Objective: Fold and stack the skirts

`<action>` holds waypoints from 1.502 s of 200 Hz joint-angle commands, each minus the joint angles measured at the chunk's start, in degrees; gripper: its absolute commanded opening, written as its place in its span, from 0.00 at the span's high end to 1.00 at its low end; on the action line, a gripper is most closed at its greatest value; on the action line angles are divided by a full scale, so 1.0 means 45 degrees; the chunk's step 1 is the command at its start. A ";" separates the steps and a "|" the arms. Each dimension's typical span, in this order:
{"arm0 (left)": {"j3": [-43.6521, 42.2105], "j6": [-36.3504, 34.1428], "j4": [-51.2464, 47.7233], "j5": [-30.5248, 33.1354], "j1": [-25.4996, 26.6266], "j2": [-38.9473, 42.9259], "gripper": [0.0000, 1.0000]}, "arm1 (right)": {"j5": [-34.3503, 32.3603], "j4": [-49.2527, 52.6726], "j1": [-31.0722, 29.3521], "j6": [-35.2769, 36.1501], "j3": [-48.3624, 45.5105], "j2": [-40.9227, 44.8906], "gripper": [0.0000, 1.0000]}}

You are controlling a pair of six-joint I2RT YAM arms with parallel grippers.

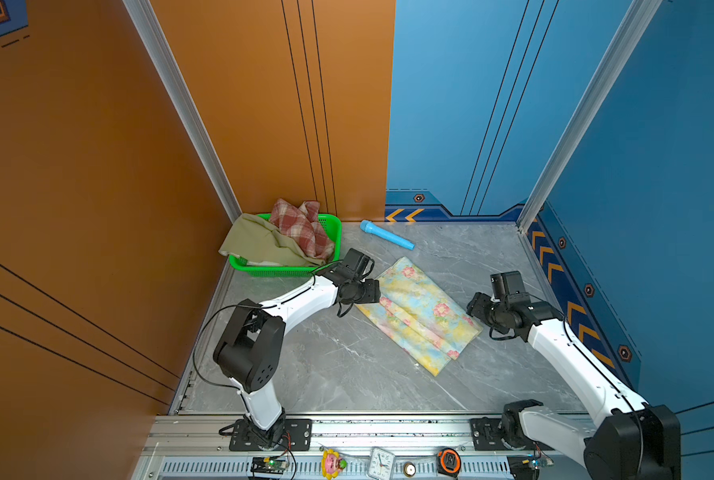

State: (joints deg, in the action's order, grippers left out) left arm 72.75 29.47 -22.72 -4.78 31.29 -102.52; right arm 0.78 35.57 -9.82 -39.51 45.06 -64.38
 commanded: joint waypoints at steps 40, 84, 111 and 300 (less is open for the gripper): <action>0.1507 -0.1277 -0.1320 0.1496 -0.0410 -0.2123 0.27 | 0.0551 -0.0783 -0.0223 -0.1234 -0.0812 -0.1047 0.31; 0.0772 -0.1111 -0.1340 0.1308 -0.0439 -0.2050 0.32 | 0.1065 -0.2137 -0.0257 -0.0962 -0.0089 -0.3030 0.31; -0.0111 -0.0866 -0.1337 0.1156 -0.0229 -0.1411 0.34 | 0.0981 -0.2416 -0.0226 -0.0232 0.1199 -0.4316 0.31; -0.2224 0.0546 -0.1055 0.1468 0.0555 0.3180 0.23 | 0.0324 -0.1383 -0.0183 0.0673 0.1226 -0.2495 0.31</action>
State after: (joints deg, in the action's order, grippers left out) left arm 56.42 36.16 -26.89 0.32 36.86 -82.54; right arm 2.72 27.42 -8.99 -32.05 56.14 -79.79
